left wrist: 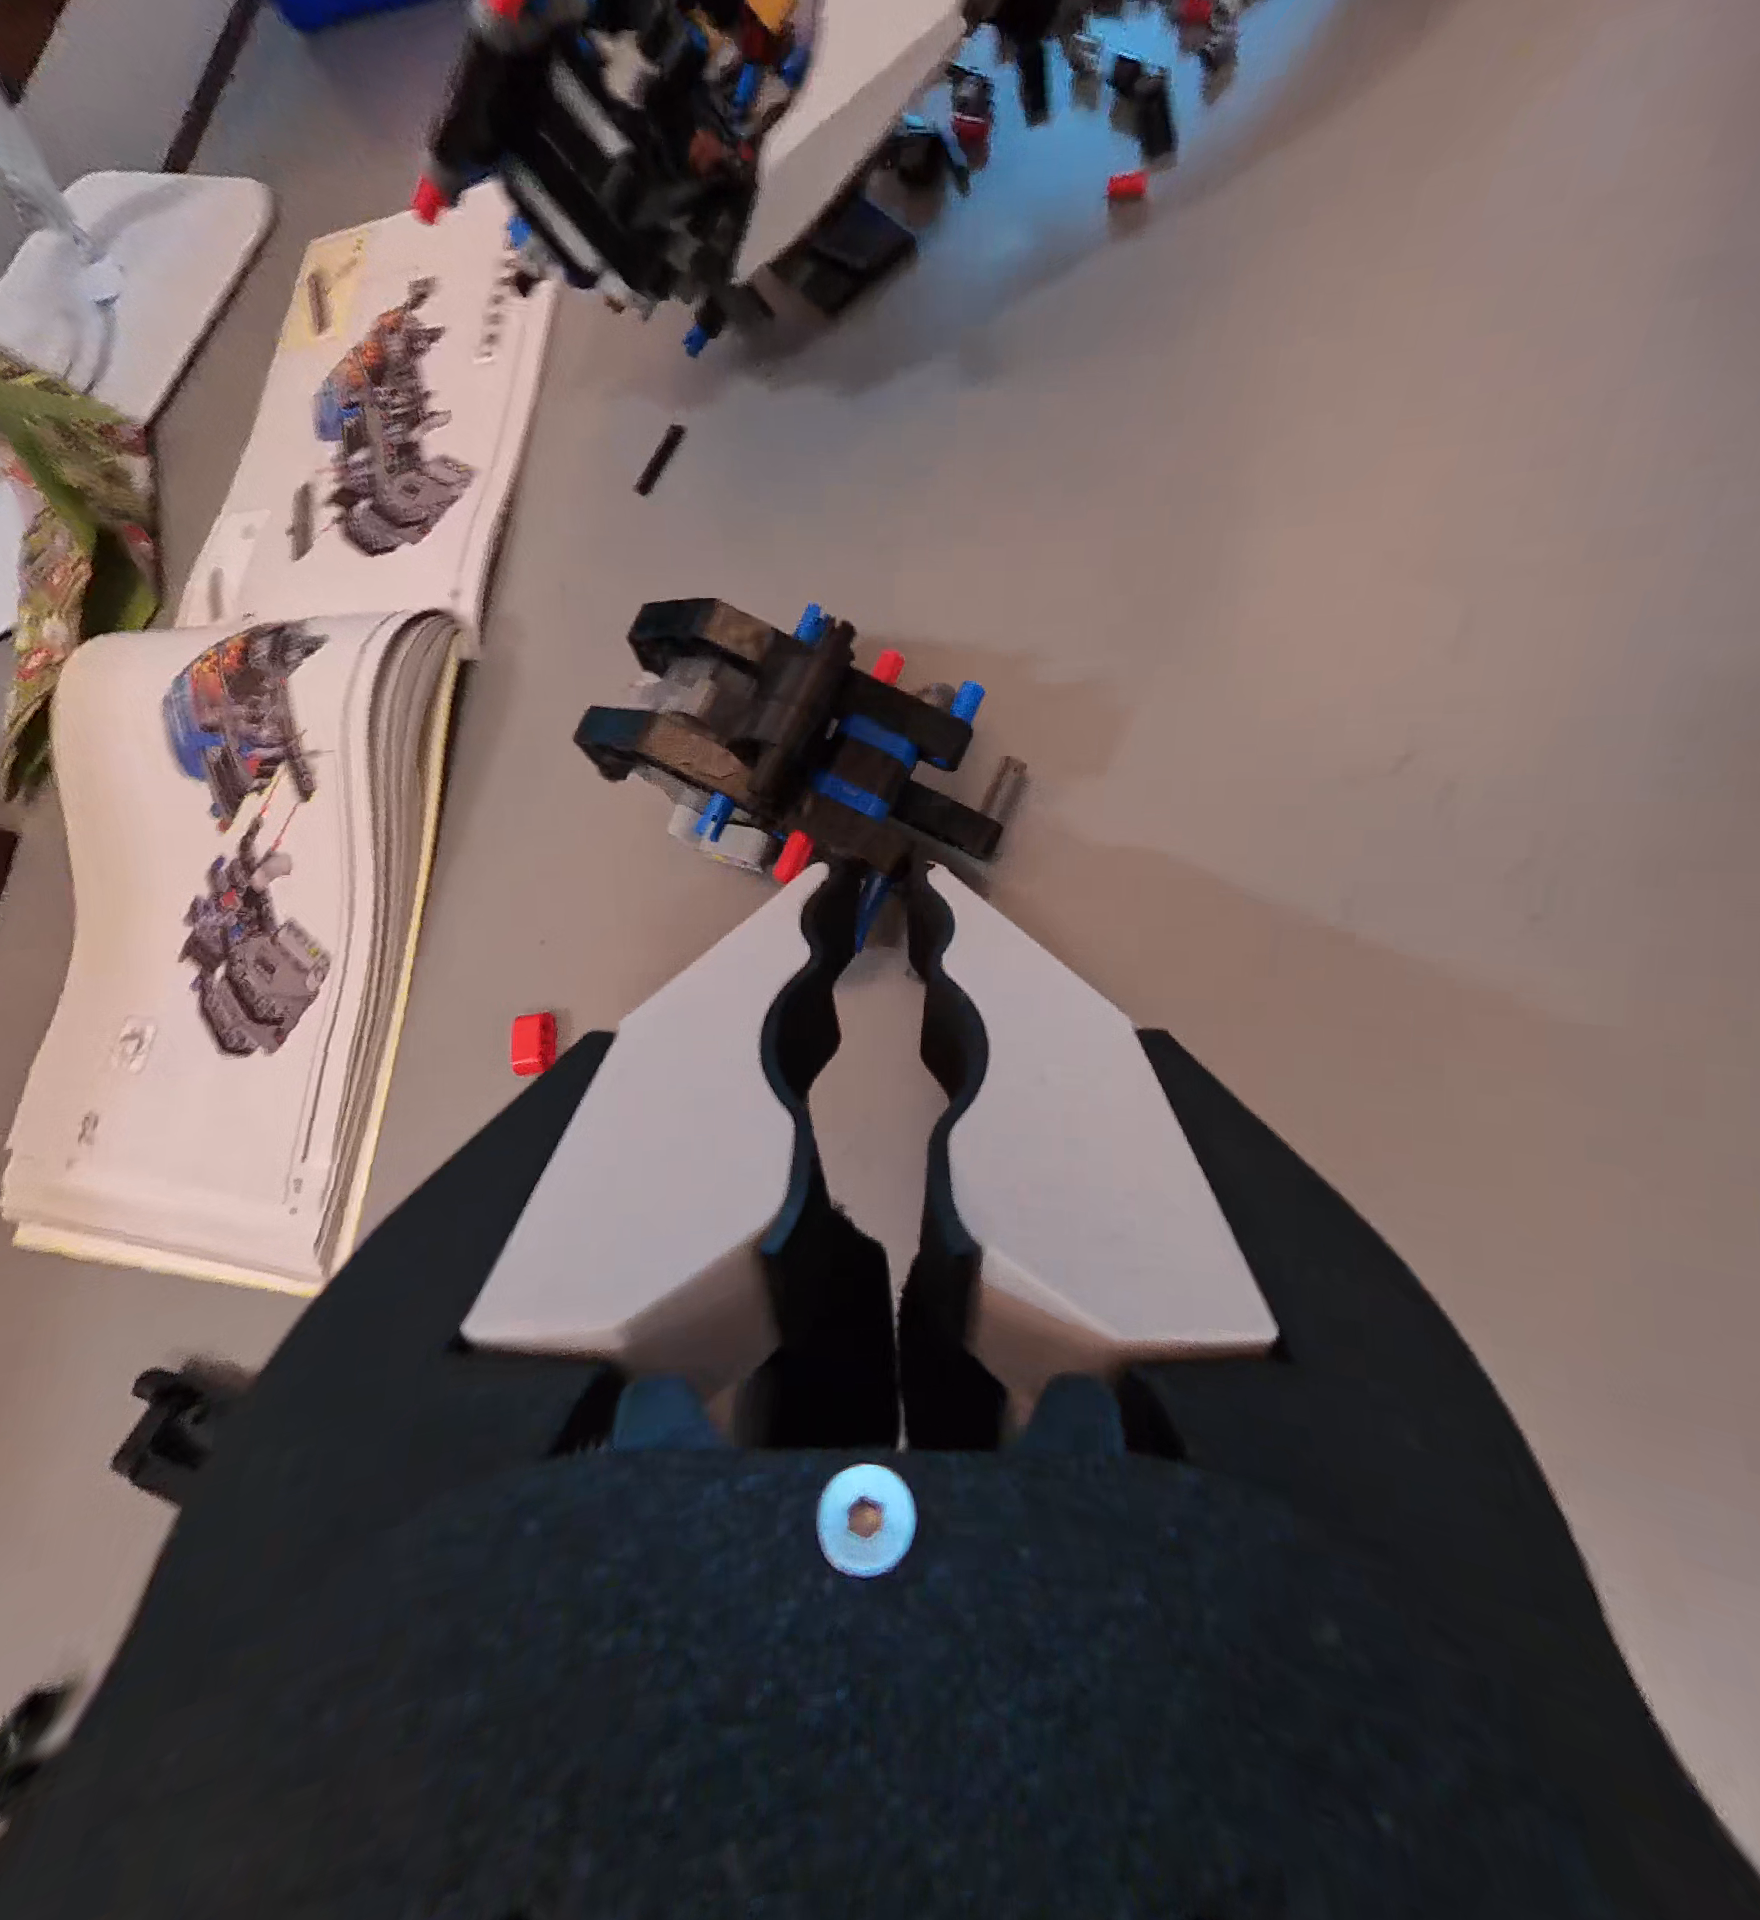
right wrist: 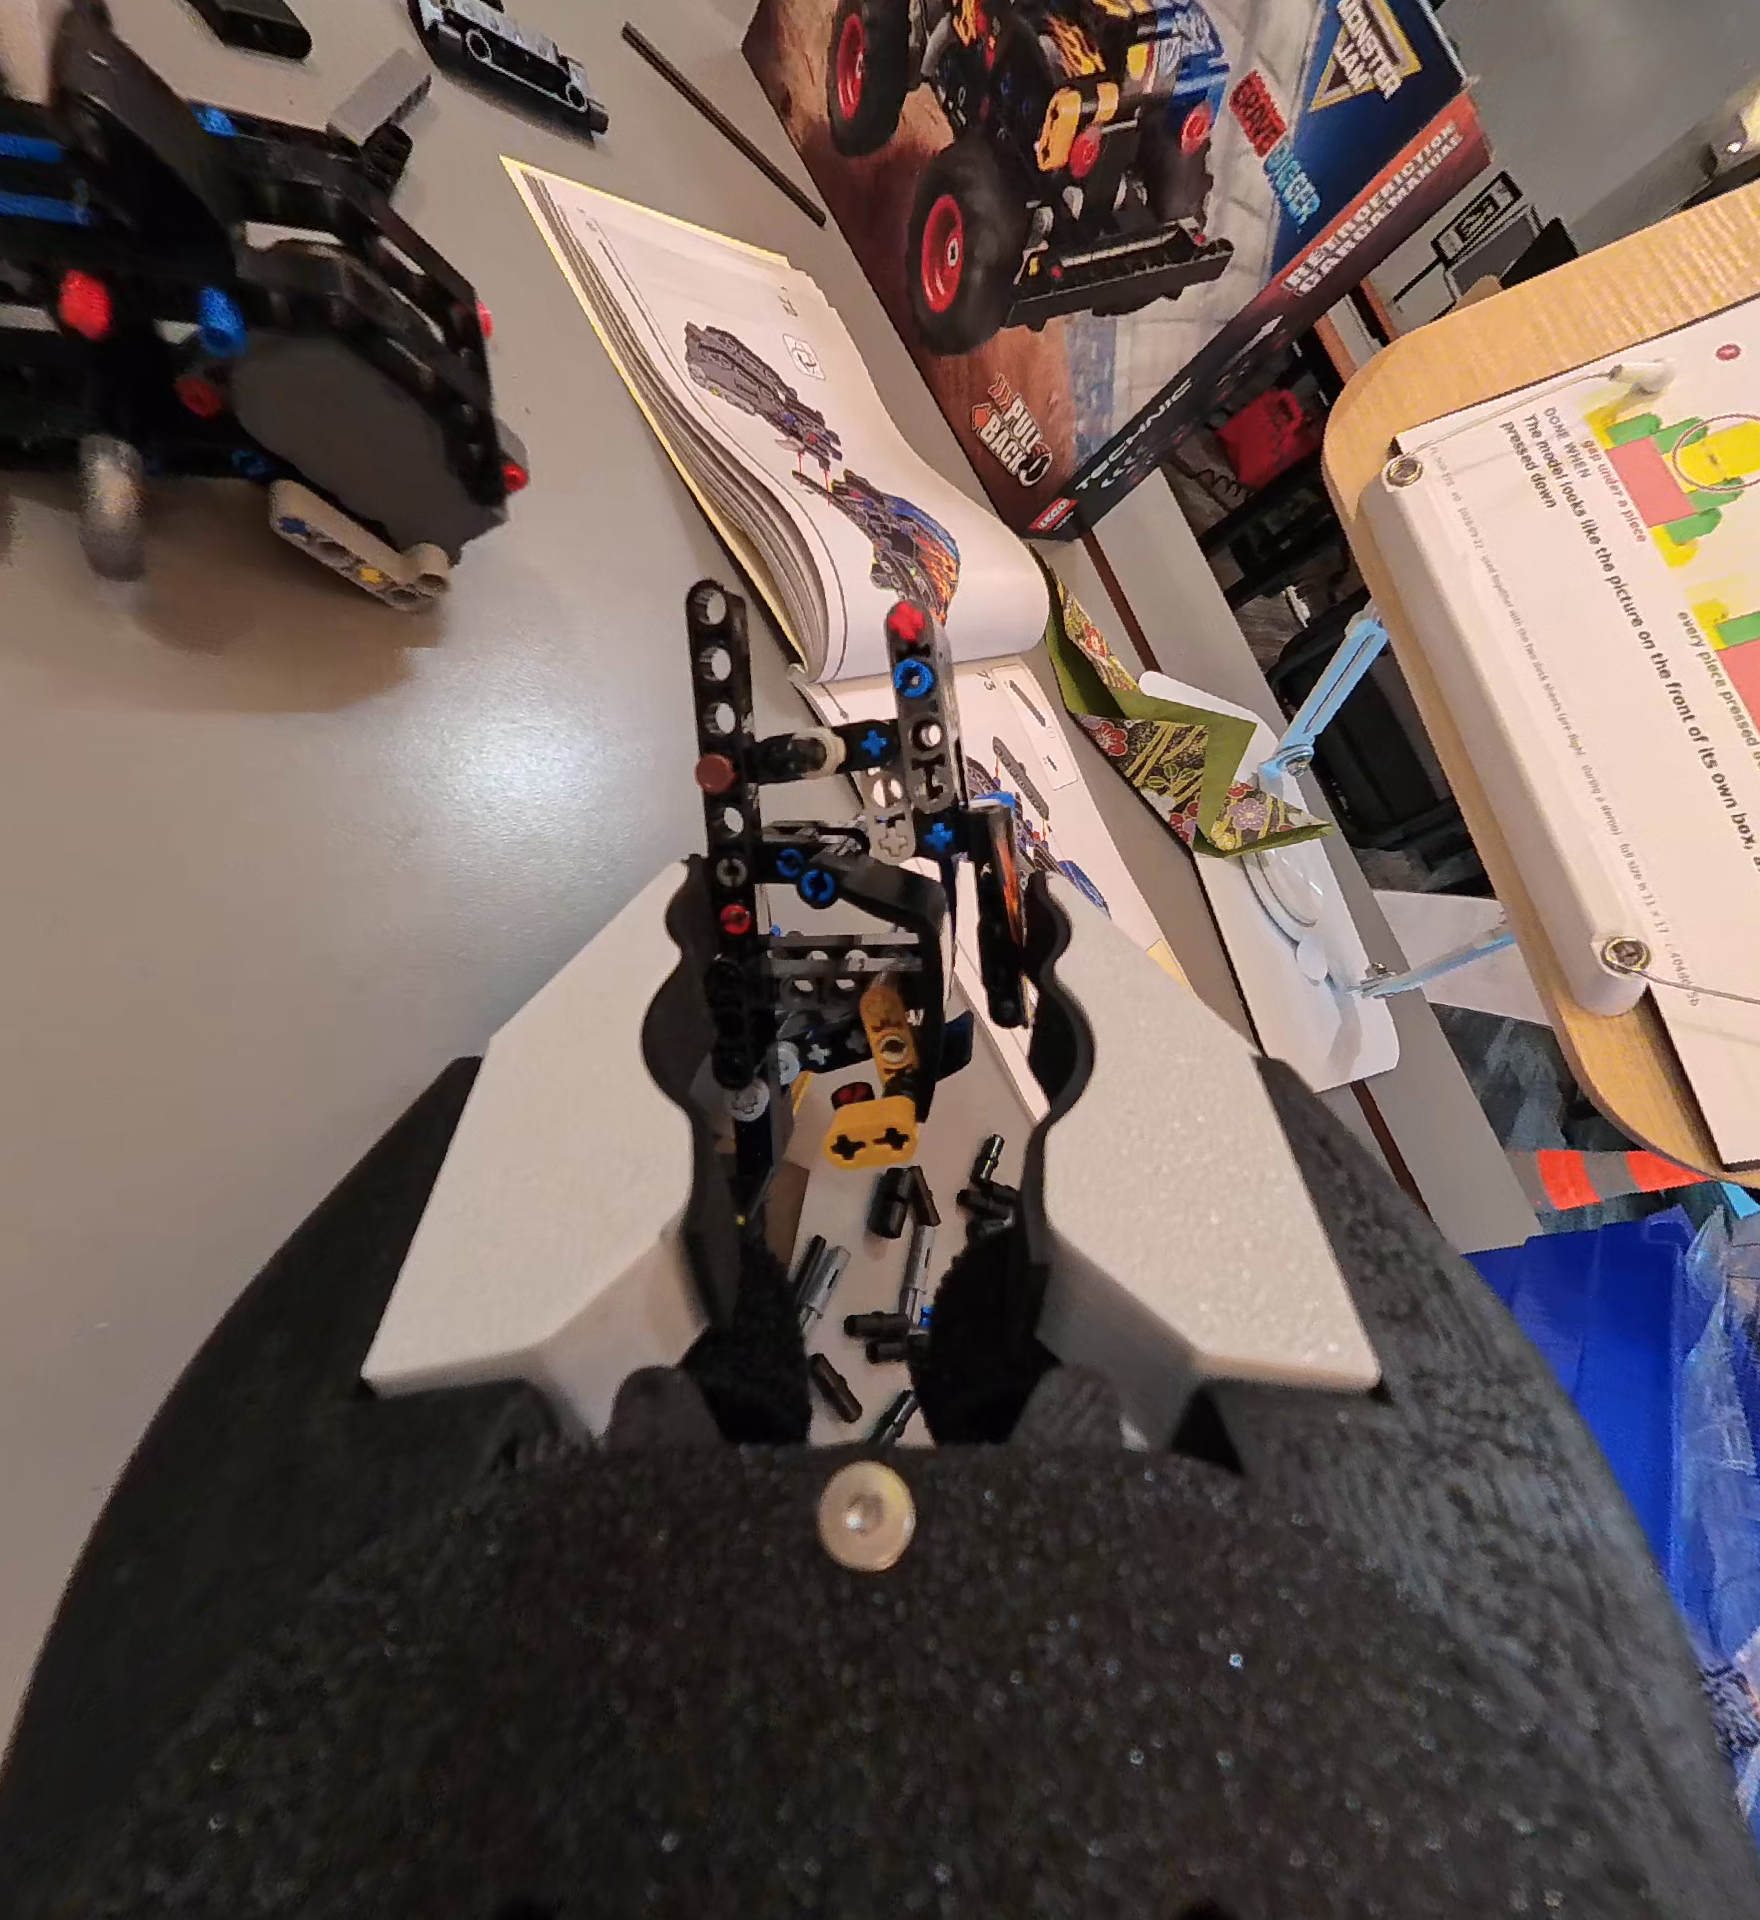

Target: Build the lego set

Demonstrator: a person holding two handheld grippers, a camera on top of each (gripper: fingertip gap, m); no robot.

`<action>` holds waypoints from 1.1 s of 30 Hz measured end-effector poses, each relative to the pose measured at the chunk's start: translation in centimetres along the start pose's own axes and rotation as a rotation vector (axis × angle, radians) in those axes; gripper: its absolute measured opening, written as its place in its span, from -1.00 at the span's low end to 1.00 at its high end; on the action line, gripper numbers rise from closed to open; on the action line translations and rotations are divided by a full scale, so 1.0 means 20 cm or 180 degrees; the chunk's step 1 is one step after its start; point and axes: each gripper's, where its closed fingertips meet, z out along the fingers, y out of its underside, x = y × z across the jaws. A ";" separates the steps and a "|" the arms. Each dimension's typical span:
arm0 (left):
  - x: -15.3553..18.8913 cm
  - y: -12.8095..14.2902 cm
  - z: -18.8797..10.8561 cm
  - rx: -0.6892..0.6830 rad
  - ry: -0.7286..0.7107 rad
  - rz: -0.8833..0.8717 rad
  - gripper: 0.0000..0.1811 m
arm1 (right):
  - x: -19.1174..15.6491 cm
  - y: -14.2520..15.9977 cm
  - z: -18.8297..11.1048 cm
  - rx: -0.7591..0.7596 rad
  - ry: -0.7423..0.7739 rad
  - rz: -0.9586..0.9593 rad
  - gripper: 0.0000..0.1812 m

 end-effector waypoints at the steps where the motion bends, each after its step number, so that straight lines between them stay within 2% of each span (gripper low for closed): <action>1: -0.02 -0.01 0.00 0.0006 -0.0146 -0.0119 -0.88 | 0.00 0.00 0.00 0.0000 0.0002 -0.0003 -0.35; 5: -0.02 -0.07 -0.03 0.0039 -0.0746 -0.0648 -0.94 | 0.01 -0.01 0.00 0.0009 0.0020 -0.0002 -0.35; 13: -0.01 -0.05 -0.07 -0.0452 -0.2136 -0.1182 -0.95 | 0.00 -0.01 -0.01 0.0012 0.0020 -0.0018 -0.35; 17: -0.02 -0.06 0.03 -0.0624 -0.2326 -0.1243 -0.95 | 0.00 -0.02 -0.01 0.0032 0.0011 -0.0020 -0.35; 20: -0.02 -0.09 0.12 -0.0676 -0.2231 -0.1252 -0.95 | 0.01 -0.01 -0.02 0.0019 0.0034 -0.0036 -0.35; 23: -0.02 -0.15 0.18 -0.0661 -0.2166 -0.1229 -0.76 | 0.02 -0.01 -0.03 0.0023 0.0049 -0.0012 -0.35; 25: 0.02 -0.22 0.22 -0.0460 -0.1994 -0.1288 -0.61 | 0.03 -0.02 -0.04 0.0044 0.0075 -0.0022 -0.35; 27: 0.09 -0.32 0.22 -0.0077 -0.1605 -0.1273 -0.51 | 0.03 -0.01 -0.04 0.0027 0.0084 -0.0031 -0.35; 29: 0.19 -0.42 0.15 0.0366 -0.0963 -0.1098 -0.51 | 0.04 -0.01 -0.04 0.0024 0.0110 -0.0049 -0.35; 30: 0.18 -0.43 0.08 0.0495 -0.0761 -0.1007 -0.52 | 0.04 -0.01 -0.04 0.0025 0.0106 -0.0036 -0.35; 33: 0.06 -0.36 -0.12 0.0652 -0.0015 -0.0558 -0.48 | 0.04 -0.01 -0.04 0.0032 0.0075 0.0001 -0.35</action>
